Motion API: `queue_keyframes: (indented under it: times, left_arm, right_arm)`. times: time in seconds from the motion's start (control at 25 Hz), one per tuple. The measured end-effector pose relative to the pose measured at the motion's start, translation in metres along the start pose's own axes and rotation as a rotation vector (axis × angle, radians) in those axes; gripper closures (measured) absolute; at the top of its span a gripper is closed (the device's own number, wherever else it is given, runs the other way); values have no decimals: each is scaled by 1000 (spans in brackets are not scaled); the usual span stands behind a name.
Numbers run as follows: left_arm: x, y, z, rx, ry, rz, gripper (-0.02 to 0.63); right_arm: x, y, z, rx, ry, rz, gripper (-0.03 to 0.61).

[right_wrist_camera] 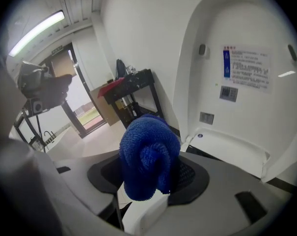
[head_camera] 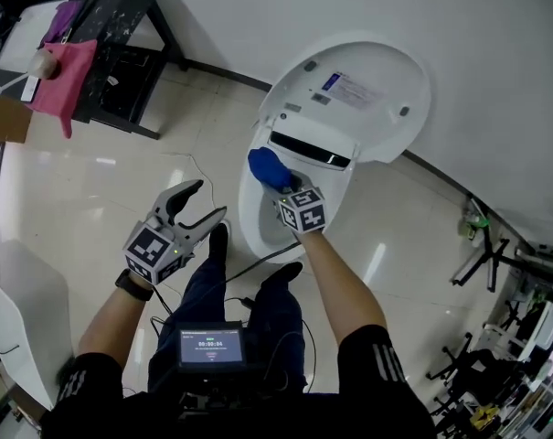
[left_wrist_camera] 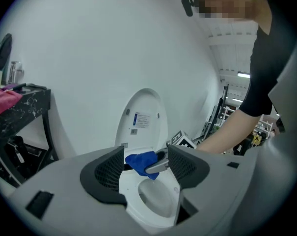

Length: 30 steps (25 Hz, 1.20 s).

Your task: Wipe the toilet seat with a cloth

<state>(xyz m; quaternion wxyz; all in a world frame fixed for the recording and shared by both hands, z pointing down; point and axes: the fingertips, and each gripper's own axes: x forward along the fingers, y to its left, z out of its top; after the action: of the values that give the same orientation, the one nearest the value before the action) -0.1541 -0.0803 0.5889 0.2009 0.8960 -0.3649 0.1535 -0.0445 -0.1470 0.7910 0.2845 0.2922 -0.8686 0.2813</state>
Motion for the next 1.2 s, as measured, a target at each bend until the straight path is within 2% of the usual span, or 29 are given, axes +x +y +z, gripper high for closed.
queue_keyframes:
  times: [0.08,0.28,0.44,0.56,0.72,0.88,1.2]
  left_arm:
    - [7,4,-15,4,7,-1,347]
    - [12,18,-51,-66,16,30,347]
    - [31,28,-80,-115,23,32,347]
    - [42,30,-96,-125,28,24,347]
    - [51,34,-102,-136,28,27,347]
    - [51,35,-102,-134,40,29,347]
    - [67,20,-95,-122,44,8,347]
  right_arm:
    - [30,-14,-24,2,40,-14,336]
    - [96,-36,-80,13,141,-44,336]
    - [144,-55,-116,-12,202,-71,336]
    - [167,-60,-128,-35,208,-66,336]
    - [177,-61,-126,-57,199,-59,328]
    - [172,-63,-140,-111,251,-55,327]
    - [150,-87,-167,-73,331,-115,327]
